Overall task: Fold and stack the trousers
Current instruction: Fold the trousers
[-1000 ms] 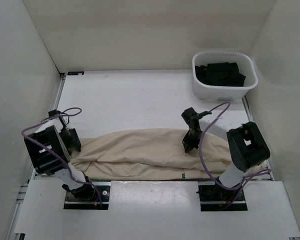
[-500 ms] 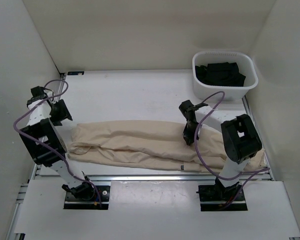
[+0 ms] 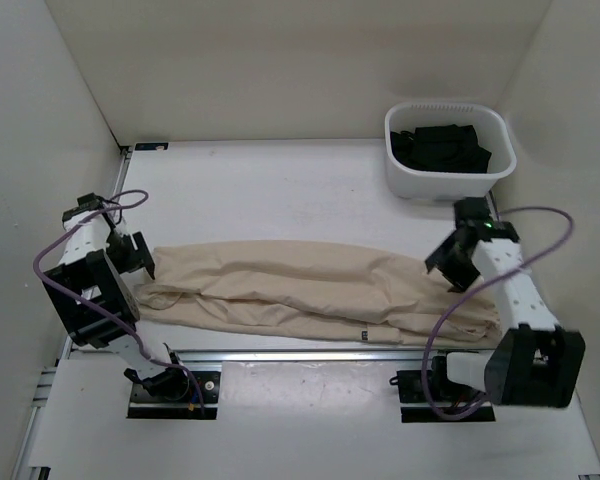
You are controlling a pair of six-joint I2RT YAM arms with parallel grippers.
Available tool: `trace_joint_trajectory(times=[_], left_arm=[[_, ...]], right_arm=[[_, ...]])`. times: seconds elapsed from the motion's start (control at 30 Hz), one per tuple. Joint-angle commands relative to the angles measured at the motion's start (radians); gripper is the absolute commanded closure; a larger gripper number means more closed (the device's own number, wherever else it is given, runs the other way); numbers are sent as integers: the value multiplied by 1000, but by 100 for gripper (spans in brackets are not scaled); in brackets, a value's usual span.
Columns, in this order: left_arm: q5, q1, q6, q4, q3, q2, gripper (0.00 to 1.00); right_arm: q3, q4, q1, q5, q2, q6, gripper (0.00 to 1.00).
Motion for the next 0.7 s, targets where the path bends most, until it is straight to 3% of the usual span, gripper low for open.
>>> trace_joint_trajectory(times=[0.0,0.17,0.3,0.47,0.6,0.67], left_arm=[[-5,2,0,-35,-24,-30,13],[-2,-34,0,-25,-79,-18,13],[-60,-35,0,-25,-149,-39,13],[-30,-35,0,-4,-162,-38,12],[-19,-35,0,16,-173,-4,17],[-30,-35,0,31,-182,-4,29]], right_arm=[[-105,-93,-180,-50,-129,25,35],[-157,-123,-404,-49,-116,-18,32],[-145,-215,-441,81,-146,14,28],[-154,-271,-461,245,-199,112,26],[-226,-173,-497,284,-189,143,26],[-246,-107,-506,306,-179,155,26]])
